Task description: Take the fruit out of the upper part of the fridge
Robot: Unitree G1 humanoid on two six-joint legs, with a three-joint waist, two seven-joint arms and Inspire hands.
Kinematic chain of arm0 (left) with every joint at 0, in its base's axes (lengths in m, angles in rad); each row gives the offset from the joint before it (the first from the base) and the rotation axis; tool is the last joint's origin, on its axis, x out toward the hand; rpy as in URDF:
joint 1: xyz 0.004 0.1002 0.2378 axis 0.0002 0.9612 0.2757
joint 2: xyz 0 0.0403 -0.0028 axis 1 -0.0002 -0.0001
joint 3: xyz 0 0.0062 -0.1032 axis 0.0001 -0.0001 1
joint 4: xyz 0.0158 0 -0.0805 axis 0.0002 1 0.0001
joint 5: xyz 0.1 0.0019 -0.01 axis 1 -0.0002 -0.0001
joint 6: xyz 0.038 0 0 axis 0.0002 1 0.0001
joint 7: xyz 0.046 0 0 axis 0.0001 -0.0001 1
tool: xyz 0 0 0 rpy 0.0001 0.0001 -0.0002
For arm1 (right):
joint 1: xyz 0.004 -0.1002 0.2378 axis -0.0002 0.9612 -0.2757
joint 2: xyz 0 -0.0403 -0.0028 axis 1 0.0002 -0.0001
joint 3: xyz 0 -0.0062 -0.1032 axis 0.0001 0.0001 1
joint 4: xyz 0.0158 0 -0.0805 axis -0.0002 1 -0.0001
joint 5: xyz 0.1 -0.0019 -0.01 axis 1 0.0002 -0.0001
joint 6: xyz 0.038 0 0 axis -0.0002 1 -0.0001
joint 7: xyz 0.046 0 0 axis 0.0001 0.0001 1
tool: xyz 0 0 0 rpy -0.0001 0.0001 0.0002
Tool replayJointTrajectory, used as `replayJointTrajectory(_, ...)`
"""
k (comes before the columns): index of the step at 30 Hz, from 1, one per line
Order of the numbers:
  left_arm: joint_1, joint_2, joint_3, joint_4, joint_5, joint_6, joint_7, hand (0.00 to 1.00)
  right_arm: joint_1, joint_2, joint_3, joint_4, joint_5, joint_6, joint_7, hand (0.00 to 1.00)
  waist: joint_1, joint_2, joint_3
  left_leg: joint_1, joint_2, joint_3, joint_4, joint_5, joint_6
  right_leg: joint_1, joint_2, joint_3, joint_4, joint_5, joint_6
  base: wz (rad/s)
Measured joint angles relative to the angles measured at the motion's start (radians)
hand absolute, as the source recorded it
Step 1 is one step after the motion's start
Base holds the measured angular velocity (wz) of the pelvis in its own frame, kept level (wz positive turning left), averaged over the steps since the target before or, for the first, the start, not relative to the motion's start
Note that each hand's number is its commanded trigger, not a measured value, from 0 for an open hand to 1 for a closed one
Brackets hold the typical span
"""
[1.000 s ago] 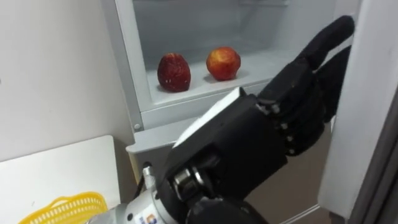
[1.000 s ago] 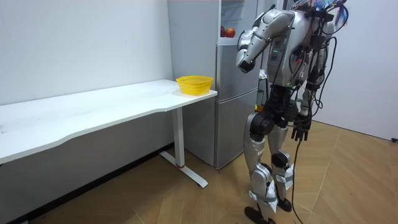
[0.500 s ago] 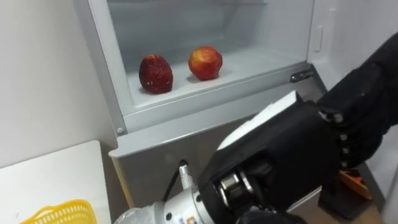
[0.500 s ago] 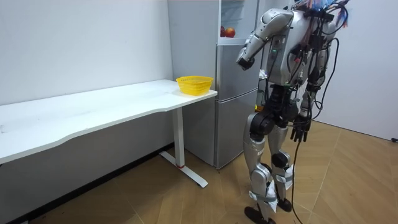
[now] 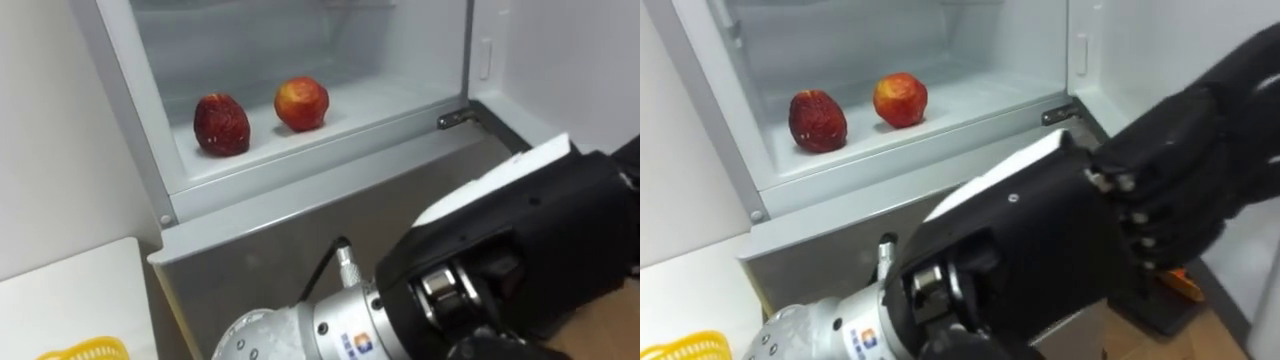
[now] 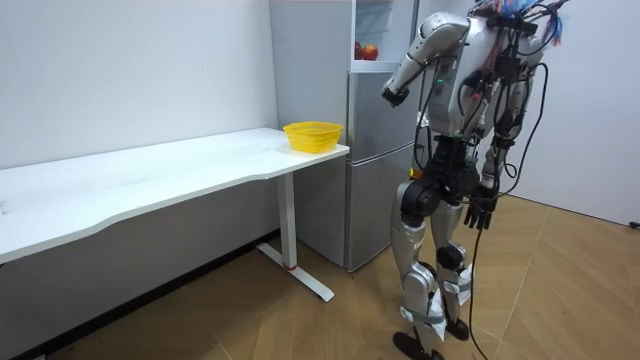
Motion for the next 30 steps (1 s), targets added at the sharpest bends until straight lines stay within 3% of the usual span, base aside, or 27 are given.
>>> replayJointTrajectory(11, -0.015, -0.025, -0.005, 0.0, 0.0, 0.007, 0.017, 0.0, 0.001, 0.0, 0.0, -0.001, 0.001, 0.001, 0.016, 0.0, -0.042, 0.008, -0.0006, 0.001, 0.002, 0.028, -0.001, 0.0, 0.0, -0.007, 0.002, 0.019, 0.001, 0.0, 0.0, -0.06)
replayJointTrajectory(22, -0.025, -0.027, -0.006, 0.025, 0.02, 0.006, 0.022, 0.0, 0.002, 0.0, -0.002, -0.002, 0.014, 0.002, 0.016, 0.0, -0.04, 0.023, 0.0047, 0.005, 0.003, 0.026, -0.005, 0.0, 0.0, -0.006, 0.002, 0.017, 0.003, 0.0, 0.0, 0.0)
replayJointTrajectory(25, -0.023, -0.006, -0.006, 0.057, 0.051, 0.007, 0.02, 0.0, -0.005, 0.0, -0.002, -0.002, 0.022, 0.0, 0.016, 0.0, -0.029, 0.017, 0.0088, 0.006, 0.004, 0.025, -0.006, 0.0, 0.0, -0.007, 0.002, 0.016, 0.007, 0.0, 0.0, -0.02)
replayJointTrajectory(30, 0.029, 0.069, -0.003, 0.057, 0.187, 0.03, 0.019, 0.0, -0.012, -0.01, -0.002, -0.003, 0.006, 0.003, 0.029, 0.0, 0.019, 0.004, 0.0156, -0.008, 0.004, 0.02, -0.008, 0.0, 0.0, -0.025, 0.005, 0.011, 0.007, 0.001, 0.0, 0.04)
